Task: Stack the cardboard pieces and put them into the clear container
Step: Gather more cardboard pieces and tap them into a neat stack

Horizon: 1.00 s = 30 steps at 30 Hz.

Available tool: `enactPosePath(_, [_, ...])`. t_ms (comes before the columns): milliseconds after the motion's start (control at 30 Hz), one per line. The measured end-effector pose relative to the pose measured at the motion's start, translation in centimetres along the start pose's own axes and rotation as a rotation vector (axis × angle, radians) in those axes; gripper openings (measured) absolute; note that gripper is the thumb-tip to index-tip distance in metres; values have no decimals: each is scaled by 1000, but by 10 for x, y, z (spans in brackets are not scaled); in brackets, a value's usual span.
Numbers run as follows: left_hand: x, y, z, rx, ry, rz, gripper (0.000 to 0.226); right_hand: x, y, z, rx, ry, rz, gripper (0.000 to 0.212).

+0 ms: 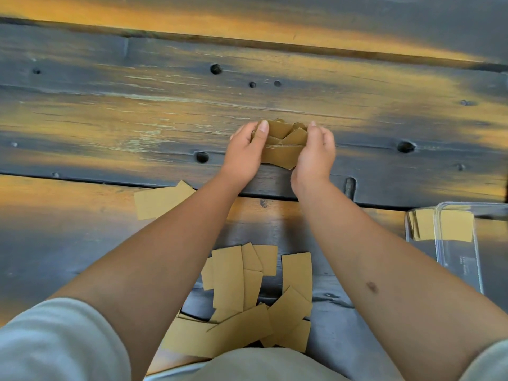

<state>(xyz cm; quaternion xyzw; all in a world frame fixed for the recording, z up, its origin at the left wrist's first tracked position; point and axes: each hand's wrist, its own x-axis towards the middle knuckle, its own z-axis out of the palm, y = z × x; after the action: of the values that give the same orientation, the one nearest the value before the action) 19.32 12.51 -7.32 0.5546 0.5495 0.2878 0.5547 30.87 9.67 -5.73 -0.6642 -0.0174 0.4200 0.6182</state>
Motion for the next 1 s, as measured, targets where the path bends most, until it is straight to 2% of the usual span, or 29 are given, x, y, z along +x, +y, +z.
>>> enactPosePath(100, [0, -1, 1, -103, 26, -40, 41, 6, -6, -1, 210, 60, 67, 11])
enactPosePath(167, [0, -4, -1, -191, -15, -46, 35, 10, -10, -4, 347, 67, 153, 12])
enactPosePath(233, [0, -7, -4, -191, -69, -18, 34, 11, -11, -7, 378, 72, 226, 11])
enactPosePath(300, [0, -11, -9, -124, -120, 0, 44, 13, -9, -10, 355, 67, 281, 12])
enactPosePath(367, [1, -14, -12, -45, -168, 24, 47, 14, -2, -12, 214, 66, 232, 15])
enactPosePath(433, [-1, -15, -13, -15, -199, 40, 42, 15, 5, -14, -128, 68, 65, 16])
enactPosePath(500, [-3, -15, -13, -4, -192, 57, 40, 15, 8, -17, -364, 48, -93, 14])
enactPosePath(600, [-2, -16, -12, 35, -154, 66, 41, 14, 0, -22, -385, 66, -218, 18])
enactPosePath(667, [-2, -17, -10, 85, -137, 86, 41, 4, -6, -18, -522, -25, -425, 29])
enactPosePath(767, [-4, -20, -9, 228, -164, 178, 39, -15, -7, -2, -933, -292, -683, 48])
enactPosePath(833, [-4, -21, -10, 296, -186, 236, 37, -21, -7, 8, -1098, -339, -684, 39])
enactPosePath(867, [-4, -22, -10, 303, -177, 243, 39, -23, -7, 10, -1076, -340, -650, 30])
enactPosePath(1000, [-3, -25, -9, 324, -121, 223, 47, -10, -7, 4, -730, -178, -407, 31])
